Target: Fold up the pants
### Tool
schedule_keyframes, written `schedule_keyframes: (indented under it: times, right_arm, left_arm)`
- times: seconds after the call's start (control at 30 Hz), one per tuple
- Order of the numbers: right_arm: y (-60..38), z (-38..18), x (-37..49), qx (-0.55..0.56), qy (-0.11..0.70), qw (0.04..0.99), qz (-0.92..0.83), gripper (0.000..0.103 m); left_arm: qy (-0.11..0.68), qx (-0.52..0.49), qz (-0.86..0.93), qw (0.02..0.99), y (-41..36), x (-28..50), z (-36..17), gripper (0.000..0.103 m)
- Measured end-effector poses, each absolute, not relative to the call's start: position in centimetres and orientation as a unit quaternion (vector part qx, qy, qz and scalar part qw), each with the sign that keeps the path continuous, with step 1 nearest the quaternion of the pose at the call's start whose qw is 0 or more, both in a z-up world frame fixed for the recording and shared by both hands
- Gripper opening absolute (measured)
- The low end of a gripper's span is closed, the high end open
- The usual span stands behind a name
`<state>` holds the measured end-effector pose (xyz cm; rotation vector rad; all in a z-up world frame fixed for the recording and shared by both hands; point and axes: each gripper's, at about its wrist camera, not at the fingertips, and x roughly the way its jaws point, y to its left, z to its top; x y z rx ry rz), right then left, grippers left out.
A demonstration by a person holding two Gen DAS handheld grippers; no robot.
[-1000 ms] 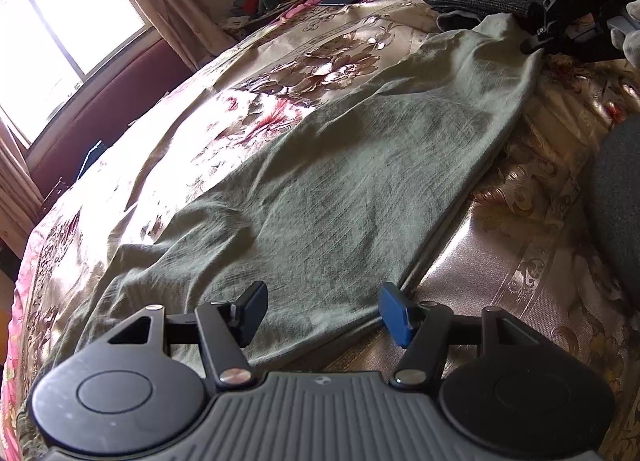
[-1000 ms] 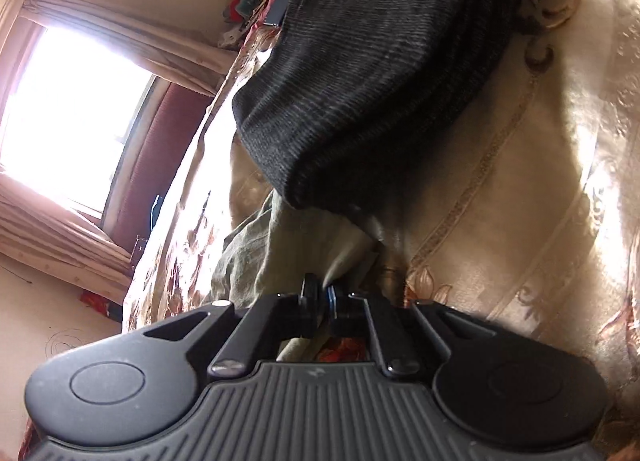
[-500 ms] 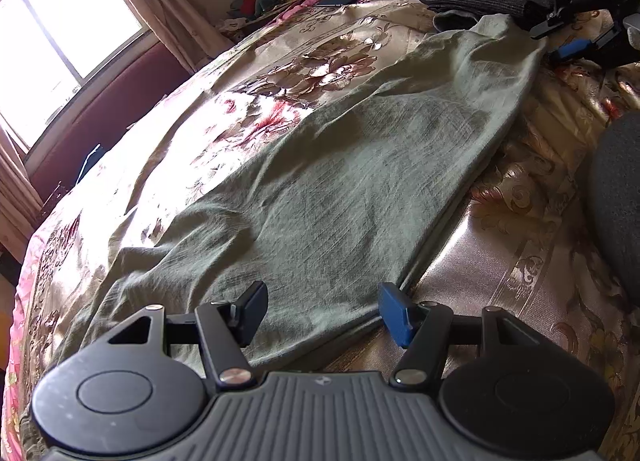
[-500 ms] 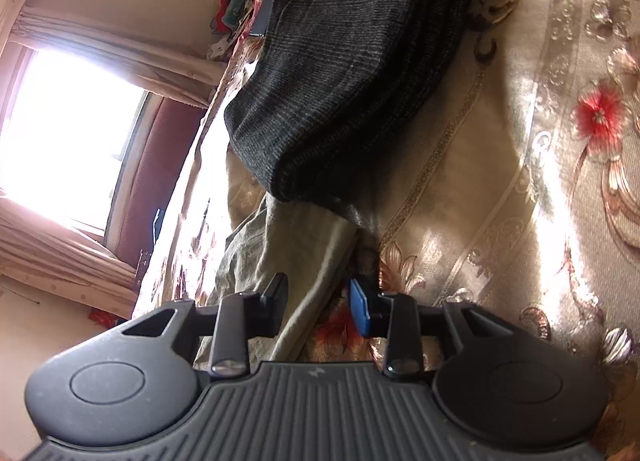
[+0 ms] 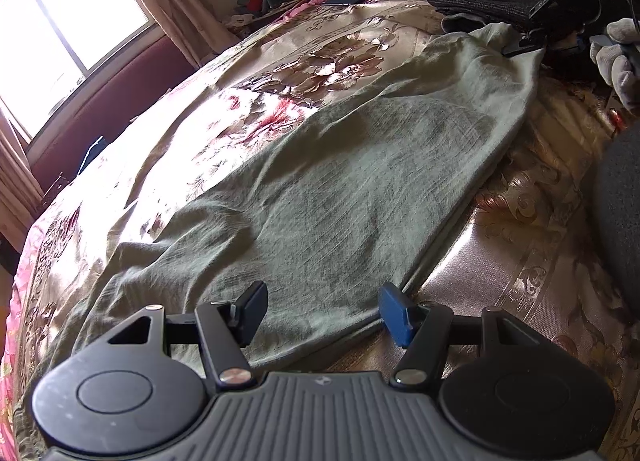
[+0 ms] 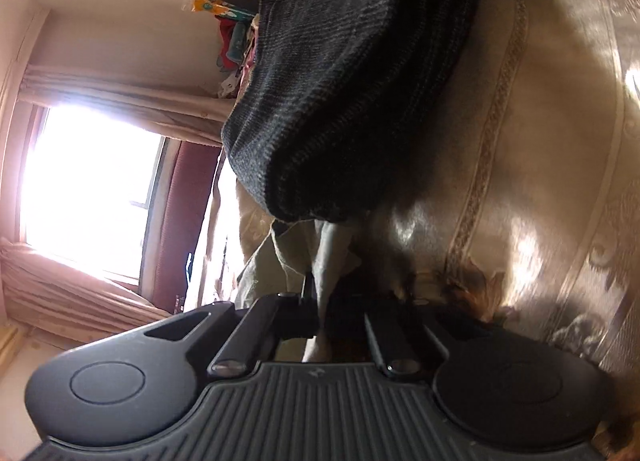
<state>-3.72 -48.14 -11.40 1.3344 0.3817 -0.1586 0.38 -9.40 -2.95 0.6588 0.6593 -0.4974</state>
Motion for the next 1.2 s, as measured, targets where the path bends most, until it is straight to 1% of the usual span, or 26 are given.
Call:
schedule_keyframes:
  times: [0.07, 0.13, 0.2, 0.27, 0.33, 0.37, 0.4, 0.5, 0.6, 0.67, 0.7, 0.77, 0.83, 0.97, 1.03, 1.1, 1.2]
  right_arm:
    - [-48.0, -9.3, -5.1, 0.627, 0.133, 0.767, -0.042, 0.005]
    - [-48.0, -5.0, -6.9, 0.614, 0.091, 0.784, -0.010, 0.005]
    - [-47.8, -1.4, -7.9, 0.560, 0.072, 0.825, -0.014, 0.004]
    - [-48.1, -0.9, -7.4, 0.521, 0.107, 0.845, -0.055, 0.004]
    - [-49.4, -3.9, -6.0, 0.543, 0.199, 0.807, -0.121, 0.005]
    - [-49.9, -5.3, -6.1, 0.563, 0.223, 0.784, -0.137, 0.005]
    - [-49.7, -6.1, -7.2, 0.578, 0.212, 0.777, -0.131, 0.005]
    - [-48.4, -5.4, -9.6, 0.559, 0.179, 0.798, -0.134, 0.005]
    - [-48.8, -6.3, -9.3, 0.583, 0.208, 0.772, -0.147, 0.005]
    - [-48.1, -4.5, -9.3, 0.579, 0.177, 0.786, -0.125, 0.005]
    - [-47.8, -2.8, -8.9, 0.557, 0.165, 0.805, -0.118, 0.005]
    - [-46.6, 0.2, -7.5, 0.508, 0.165, 0.838, -0.110, 0.005]
    - [-45.3, 2.5, -5.7, 0.486, 0.174, 0.852, -0.091, 0.005]
    - [-38.9, 7.7, -1.5, 0.416, 0.183, 0.891, -0.011, 0.005]
    - [-34.8, 9.5, 1.1, 0.391, 0.198, 0.898, 0.042, 0.005]
    - [-30.0, 10.6, 3.6, 0.357, 0.222, 0.903, 0.090, 0.005]
    - [-21.0, 11.2, 7.1, 0.277, 0.265, 0.910, 0.157, 0.005]
  left_arm:
    - [0.310, 0.318, -0.239, 0.863, -9.5, 0.1, -2.5, 0.074]
    - [0.299, 0.314, -0.244, 0.867, -9.4, -0.4, -2.0, 0.074]
    - [0.289, 0.312, -0.256, 0.868, -9.7, -0.9, -1.6, 0.075]
    - [0.291, 0.318, -0.261, 0.864, -10.3, -1.0, -2.1, 0.076]
    - [0.299, 0.333, -0.252, 0.858, -11.3, -1.1, -3.3, 0.076]
    - [0.293, 0.340, -0.250, 0.858, -11.5, -1.3, -3.4, 0.076]
    - [0.288, 0.344, -0.251, 0.858, -11.5, -1.5, -3.3, 0.076]
    - [0.296, 0.324, -0.277, 0.855, -10.6, -2.1, -2.6, 0.076]
    - [0.303, 0.310, -0.288, 0.854, -10.1, -2.1, -2.7, 0.076]
    - [0.298, 0.306, -0.285, 0.858, -10.1, -2.2, -2.4, 0.076]
    - [0.295, 0.301, -0.282, 0.862, -10.0, -2.1, -2.3, 0.076]
    - [0.304, 0.279, -0.285, 0.865, -9.9, -1.7, -2.1, 0.076]
    - [0.333, 0.252, -0.298, 0.858, -10.0, -0.8, -2.4, 0.076]
    - [0.351, 0.223, -0.302, 0.858, -8.5, -0.7, -2.0, 0.076]
    - [0.358, 0.196, -0.289, 0.866, -6.5, -0.7, -1.4, 0.076]
    - [0.359, 0.160, -0.267, 0.880, -4.2, -0.6, -0.2, 0.076]
    - [0.350, 0.087, -0.231, 0.904, 0.1, -0.5, 2.0, 0.076]
